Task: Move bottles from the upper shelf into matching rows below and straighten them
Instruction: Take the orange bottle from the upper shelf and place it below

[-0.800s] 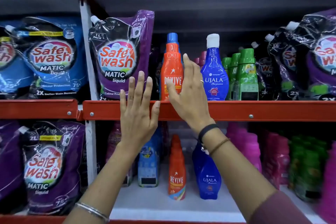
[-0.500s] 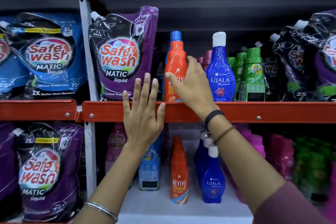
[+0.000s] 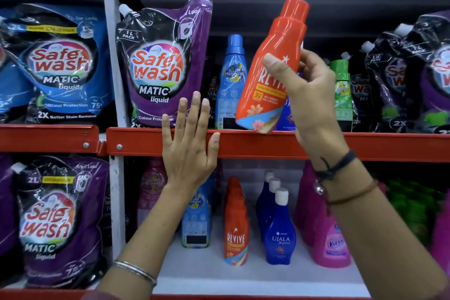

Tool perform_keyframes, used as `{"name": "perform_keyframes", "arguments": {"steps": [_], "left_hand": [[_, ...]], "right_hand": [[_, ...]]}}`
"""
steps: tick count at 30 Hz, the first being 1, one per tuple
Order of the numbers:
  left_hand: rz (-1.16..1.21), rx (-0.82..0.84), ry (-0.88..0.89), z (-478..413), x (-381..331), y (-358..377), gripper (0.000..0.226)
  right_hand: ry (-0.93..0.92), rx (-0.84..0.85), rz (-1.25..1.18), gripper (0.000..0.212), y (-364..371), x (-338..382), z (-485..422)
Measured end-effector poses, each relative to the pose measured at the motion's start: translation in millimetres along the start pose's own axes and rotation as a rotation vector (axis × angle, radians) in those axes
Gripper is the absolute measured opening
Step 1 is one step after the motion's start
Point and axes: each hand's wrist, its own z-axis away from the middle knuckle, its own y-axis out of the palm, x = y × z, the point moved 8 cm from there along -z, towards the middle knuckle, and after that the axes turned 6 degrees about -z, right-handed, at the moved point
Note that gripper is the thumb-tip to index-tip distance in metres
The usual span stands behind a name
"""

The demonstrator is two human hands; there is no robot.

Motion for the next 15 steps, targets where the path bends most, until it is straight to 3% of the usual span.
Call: {"name": "perform_keyframes", "arguments": {"steps": [8, 15], "left_hand": [[-0.002, -0.008, 0.018, 1, 0, 0, 0.056], [-0.008, -0.024, 0.023, 1, 0, -1, 0.056]], "right_hand": [[0.205, 0.113, 0.018, 0.036, -25, -52, 75], [0.35, 0.117, 0.205, 0.057, -43, -134, 146]]}}
